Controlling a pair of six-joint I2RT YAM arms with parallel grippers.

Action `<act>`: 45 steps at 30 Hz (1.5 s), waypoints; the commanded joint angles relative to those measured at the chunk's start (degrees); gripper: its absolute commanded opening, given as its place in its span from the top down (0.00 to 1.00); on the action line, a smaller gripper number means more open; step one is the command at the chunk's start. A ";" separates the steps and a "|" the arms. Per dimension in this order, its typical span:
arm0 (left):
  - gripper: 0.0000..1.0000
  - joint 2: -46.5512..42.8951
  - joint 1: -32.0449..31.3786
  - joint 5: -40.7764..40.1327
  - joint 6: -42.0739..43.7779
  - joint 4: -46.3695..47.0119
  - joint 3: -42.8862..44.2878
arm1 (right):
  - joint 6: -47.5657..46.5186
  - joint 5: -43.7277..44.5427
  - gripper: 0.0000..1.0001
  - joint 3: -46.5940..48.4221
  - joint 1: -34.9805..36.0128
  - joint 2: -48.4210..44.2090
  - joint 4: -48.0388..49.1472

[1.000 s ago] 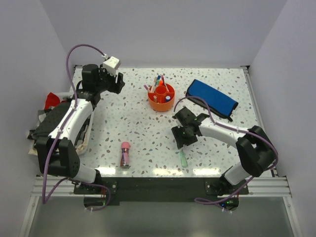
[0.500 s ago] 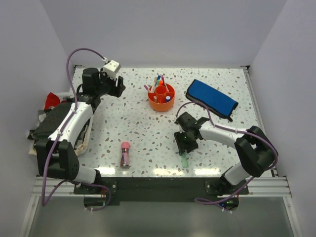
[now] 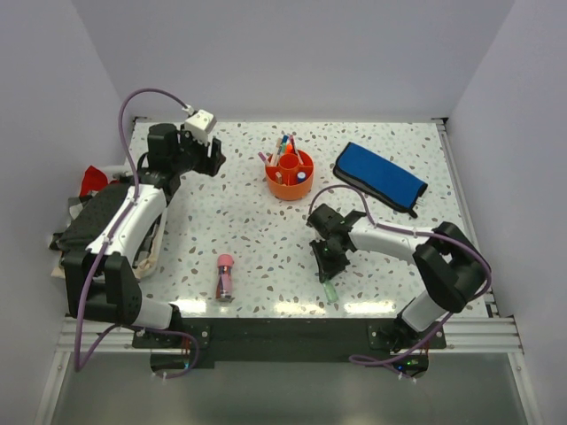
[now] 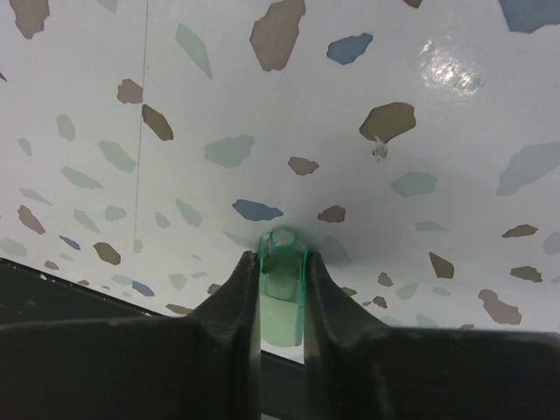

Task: Sort the stationery into containers
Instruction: Pick up the stationery from the center of the board, then place the stationery in the storage box.

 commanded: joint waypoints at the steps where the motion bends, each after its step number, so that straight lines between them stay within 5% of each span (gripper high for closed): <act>1: 0.34 -0.55 0.40 1.20 -1.22 3.67 0.63 | 0.28 -1.59 1.00 -0.27 1.27 2.57 -0.16; 13: 0.34 3.85 0.40 1.02 -0.26 1.74 10.65 | -19.22 0.52 1.00 27.85 1.27 2.12 -2.10; 18: 0.34 5.87 0.40 0.15 1.50 0.16 13.64 | -24.95 3.24 1.00 26.57 0.92 1.33 18.77; 22: 0.34 7.54 0.40 -1.17 3.78 -0.81 16.80 | -30.13 5.97 1.00 22.25 0.05 1.50 46.42; 25: 0.34 8.59 0.40 -1.53 5.11 -1.60 18.21 | -30.57 8.33 1.00 23.82 -0.74 5.10 54.22; 45: 0.34 12.37 0.40 -1.97 5.55 -1.43 19.80 | -33.21 12.30 1.00 27.35 -5.67 14.69 57.84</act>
